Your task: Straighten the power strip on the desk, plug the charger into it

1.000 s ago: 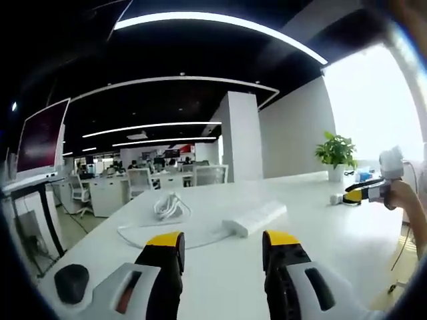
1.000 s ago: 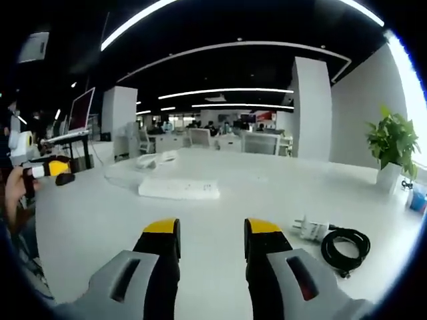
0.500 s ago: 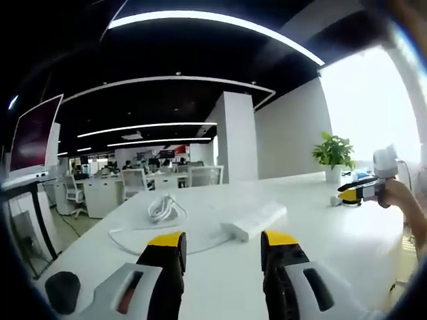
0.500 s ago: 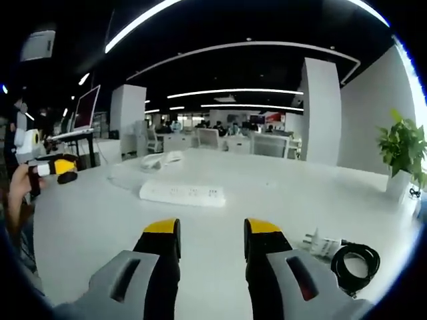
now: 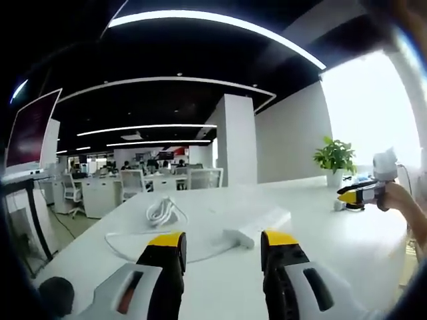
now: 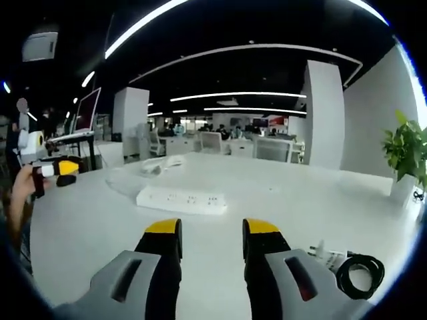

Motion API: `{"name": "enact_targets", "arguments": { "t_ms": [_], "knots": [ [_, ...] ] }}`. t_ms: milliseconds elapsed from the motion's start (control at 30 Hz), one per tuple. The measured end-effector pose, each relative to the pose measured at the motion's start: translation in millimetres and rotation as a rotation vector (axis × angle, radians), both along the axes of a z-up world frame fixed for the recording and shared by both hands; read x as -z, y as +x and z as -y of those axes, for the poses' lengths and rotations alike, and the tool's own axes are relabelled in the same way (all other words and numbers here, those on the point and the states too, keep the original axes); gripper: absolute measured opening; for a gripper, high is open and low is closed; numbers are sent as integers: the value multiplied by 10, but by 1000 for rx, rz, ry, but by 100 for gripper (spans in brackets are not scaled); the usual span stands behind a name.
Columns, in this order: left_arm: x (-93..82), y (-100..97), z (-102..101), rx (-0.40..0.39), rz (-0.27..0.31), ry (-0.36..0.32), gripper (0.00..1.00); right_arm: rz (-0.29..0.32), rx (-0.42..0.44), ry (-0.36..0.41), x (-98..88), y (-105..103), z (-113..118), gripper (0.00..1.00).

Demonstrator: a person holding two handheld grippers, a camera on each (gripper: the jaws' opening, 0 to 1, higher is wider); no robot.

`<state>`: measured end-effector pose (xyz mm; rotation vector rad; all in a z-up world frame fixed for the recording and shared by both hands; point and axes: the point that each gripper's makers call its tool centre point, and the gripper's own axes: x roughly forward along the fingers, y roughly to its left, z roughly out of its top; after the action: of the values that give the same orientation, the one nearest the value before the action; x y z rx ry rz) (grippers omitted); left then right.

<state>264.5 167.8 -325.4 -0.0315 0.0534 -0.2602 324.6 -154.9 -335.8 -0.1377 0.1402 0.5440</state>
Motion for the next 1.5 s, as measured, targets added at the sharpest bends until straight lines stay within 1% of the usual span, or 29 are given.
{"name": "enact_targets", "arguments": {
  "t_ms": [267, 367, 500, 667, 733, 833, 1100, 1233, 1333, 1500],
  "knots": [
    [-42, 122, -43, -3, 7, -6, 46, 11, -14, -17, 5, 96, -49, 36],
    [-61, 176, -70, -9, 9, -9, 46, 6, -17, -25, 22, 141, -63, 36],
    [-54, 227, -41, 6, 2, 4, 45, 1, -22, -32, 38, 192, -72, 37],
    [-33, 277, -3, 23, -11, 19, 45, -8, -23, -29, 51, 258, -56, 37],
    [-47, 297, -4, 26, -7, 20, 44, -11, -23, -30, 60, 283, -48, 37],
    [-73, 344, -6, 31, 0, 19, 44, -11, -19, -36, 69, 323, -33, 37],
    [-78, 503, -27, 39, -15, 47, 43, -13, -11, -43, 87, 443, 32, 37],
    [-79, 564, -29, 45, -18, 60, 43, -17, -18, -63, 138, 489, 44, 37],
    [-49, 600, 3, 67, -30, 64, 44, -27, -27, -86, 187, 519, 48, 37],
    [17, 655, 75, 103, -55, 87, 44, -19, -54, -119, 237, 616, 28, 37]
  ]
}}
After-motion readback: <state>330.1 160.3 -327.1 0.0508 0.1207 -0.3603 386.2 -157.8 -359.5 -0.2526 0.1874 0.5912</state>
